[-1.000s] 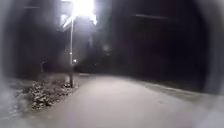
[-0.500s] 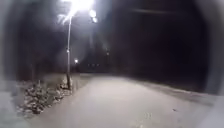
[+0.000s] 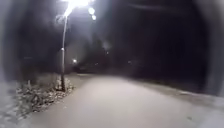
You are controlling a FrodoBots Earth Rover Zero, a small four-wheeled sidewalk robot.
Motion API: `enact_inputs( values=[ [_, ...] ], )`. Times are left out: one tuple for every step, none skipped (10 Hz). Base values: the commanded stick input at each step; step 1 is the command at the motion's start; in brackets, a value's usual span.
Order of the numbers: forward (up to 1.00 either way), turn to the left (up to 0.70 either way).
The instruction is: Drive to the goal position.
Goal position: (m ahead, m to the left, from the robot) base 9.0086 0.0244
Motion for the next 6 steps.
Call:
enact_inputs(
  values=[
    [0.70, 0.00],
    [0.70, 0.00],
    [0.70, 0.00],
    [0.70, 0.00],
    [0.70, 0.00],
    [0.70, 0.00]
  ],
)
